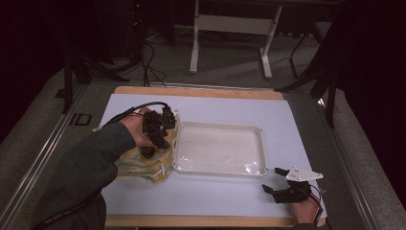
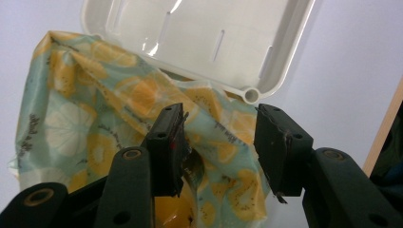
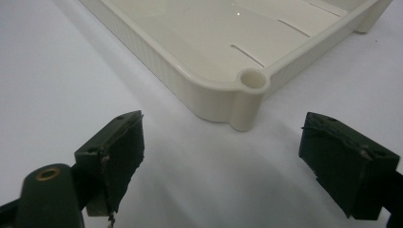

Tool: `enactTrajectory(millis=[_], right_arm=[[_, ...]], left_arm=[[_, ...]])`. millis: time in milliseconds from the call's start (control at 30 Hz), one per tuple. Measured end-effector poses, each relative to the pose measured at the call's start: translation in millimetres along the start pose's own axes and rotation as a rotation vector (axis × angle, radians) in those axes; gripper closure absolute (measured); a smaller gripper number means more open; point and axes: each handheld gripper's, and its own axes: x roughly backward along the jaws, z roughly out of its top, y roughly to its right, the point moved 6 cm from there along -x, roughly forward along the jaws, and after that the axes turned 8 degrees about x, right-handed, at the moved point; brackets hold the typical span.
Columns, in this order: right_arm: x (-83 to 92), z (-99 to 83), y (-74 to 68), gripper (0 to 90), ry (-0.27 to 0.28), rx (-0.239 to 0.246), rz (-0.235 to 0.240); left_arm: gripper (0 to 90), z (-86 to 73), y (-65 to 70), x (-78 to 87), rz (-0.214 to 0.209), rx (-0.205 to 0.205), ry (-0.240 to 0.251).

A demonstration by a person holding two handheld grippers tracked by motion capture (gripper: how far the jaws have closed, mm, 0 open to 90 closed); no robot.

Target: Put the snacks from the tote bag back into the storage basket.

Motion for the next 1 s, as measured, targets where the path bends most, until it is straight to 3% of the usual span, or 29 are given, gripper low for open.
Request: enactTrajectory(millis=[1000], right_arm=[[-0.1,0.0,-0.1,14.9,0.000,0.006,0.003]], left_arm=[[51.1,-8.9,-28.0,10.9,0.048,0.089,-0.033]])
